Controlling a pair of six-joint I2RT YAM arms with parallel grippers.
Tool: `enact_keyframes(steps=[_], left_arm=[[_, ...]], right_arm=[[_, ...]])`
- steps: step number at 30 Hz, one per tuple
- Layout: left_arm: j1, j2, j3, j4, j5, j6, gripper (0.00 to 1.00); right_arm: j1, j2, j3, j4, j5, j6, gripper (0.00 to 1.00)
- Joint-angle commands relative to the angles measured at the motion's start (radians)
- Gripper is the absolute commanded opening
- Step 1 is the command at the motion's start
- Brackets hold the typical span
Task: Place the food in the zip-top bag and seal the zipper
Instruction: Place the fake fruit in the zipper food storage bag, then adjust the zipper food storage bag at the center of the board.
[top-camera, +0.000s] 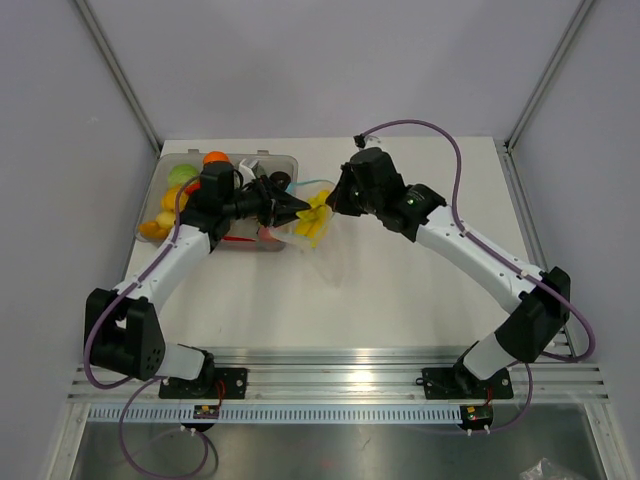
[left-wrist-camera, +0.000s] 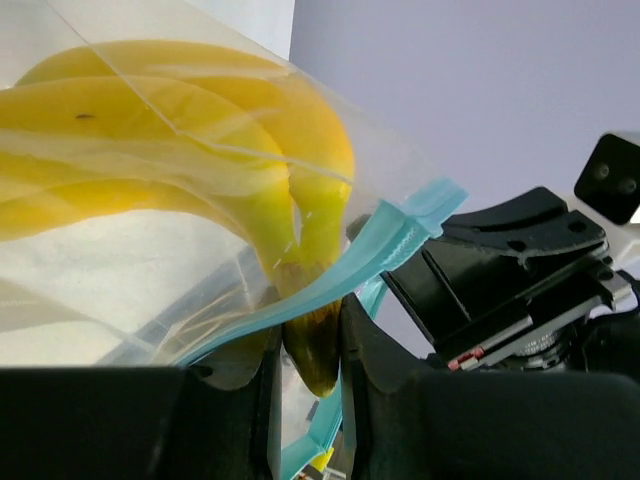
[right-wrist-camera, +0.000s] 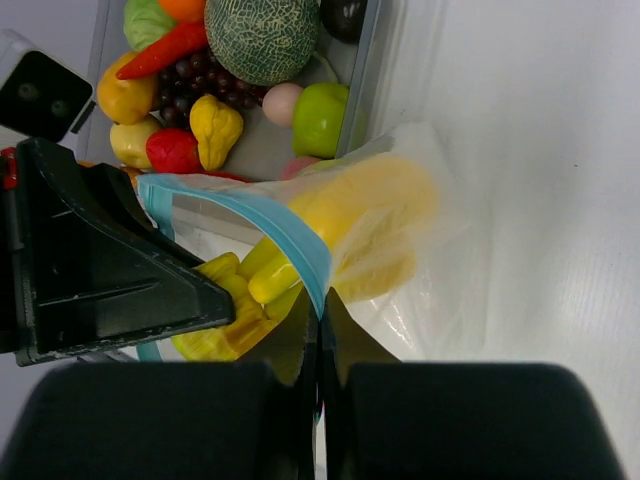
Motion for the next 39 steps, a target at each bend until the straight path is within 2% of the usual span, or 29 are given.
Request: enact_keyframes(steps=[1, 2, 4, 5, 6, 8, 11, 12, 16, 18, 20, 21, 23, 24, 26, 29, 35, 36, 37, 39], left_arm=[[-0.011, -0.024, -0.046, 0.075, -0.056, -0.116, 0.0], [-0.017, -0.033, -0.053, 0.09, -0.066, -0.143, 0.1], [-0.028, -0.041, -0.057, 0.095, -0.079, -0.144, 0.45], [-0.034, -0.044, -0.045, 0.087, -0.077, -0.138, 0.78], [-0.044, -0.044, -0.034, 0.076, -0.073, -0.116, 0.87], [-0.051, -0.054, 0.01, 0.003, -0.059, -0.078, 0.91], [-0.055, -0.085, 0.059, -0.132, -0.07, 0.023, 0.83], [-0.055, -0.114, 0.069, -0.16, -0.076, 0.072, 0.73], [-0.055, -0.185, 0.124, -0.215, -0.088, 0.177, 0.52], [-0.055, -0.202, 0.186, -0.313, -0.12, 0.282, 0.45], [-0.055, -0.216, 0.228, -0.47, -0.261, 0.367, 0.47], [-0.054, -0.217, 0.243, -0.515, -0.31, 0.428, 0.53], [-0.048, -0.203, 0.234, -0.58, -0.391, 0.47, 0.78], [-0.046, -0.194, 0.224, -0.597, -0.405, 0.496, 0.82], [-0.046, -0.15, 0.182, -0.599, -0.404, 0.505, 0.84], [-0.048, -0.108, 0.112, -0.556, -0.406, 0.499, 0.81], [-0.058, -0.061, 0.066, -0.505, -0.395, 0.496, 0.64], [-0.066, -0.043, 0.075, -0.503, -0.395, 0.501, 0.54], [-0.071, -0.033, 0.078, -0.5, -0.395, 0.504, 0.49], [-0.08, -0.01, 0.101, -0.507, -0.393, 0.511, 0.27]], right_arm=[[0.016, 0.019, 0.022, 0.061, 0.103, 0.052, 0.0], [0.016, 0.031, 0.024, 0.055, 0.116, 0.073, 0.0], [0.016, 0.04, 0.016, 0.055, 0.147, 0.095, 0.0], [0.016, 0.048, 0.018, 0.05, 0.156, 0.119, 0.0], [0.016, 0.052, 0.016, 0.049, 0.161, 0.13, 0.0], [0.016, 0.054, 0.006, 0.047, 0.186, 0.159, 0.0], [0.011, 0.048, -0.01, 0.043, 0.215, 0.181, 0.0], [0.008, 0.043, -0.016, 0.043, 0.213, 0.182, 0.0], [-0.016, 0.022, -0.059, 0.06, 0.204, 0.19, 0.0], [-0.018, 0.011, -0.064, 0.061, 0.201, 0.19, 0.0], [-0.018, 0.002, -0.068, 0.061, 0.196, 0.181, 0.0], [-0.018, -0.001, -0.07, 0.063, 0.195, 0.179, 0.0], [-0.018, -0.015, -0.074, 0.067, 0.187, 0.17, 0.0], [-0.018, -0.018, -0.076, 0.067, 0.186, 0.167, 0.0], [-0.018, -0.026, -0.08, 0.069, 0.183, 0.164, 0.0], [-0.018, -0.032, -0.087, 0.067, 0.179, 0.162, 0.0], [-0.018, -0.046, -0.11, 0.066, 0.175, 0.162, 0.0], [-0.018, -0.044, -0.111, 0.066, 0.178, 0.162, 0.0], [-0.018, -0.047, -0.116, 0.064, 0.179, 0.162, 0.0], [-0.018, -0.052, -0.116, 0.057, 0.183, 0.159, 0.0]])
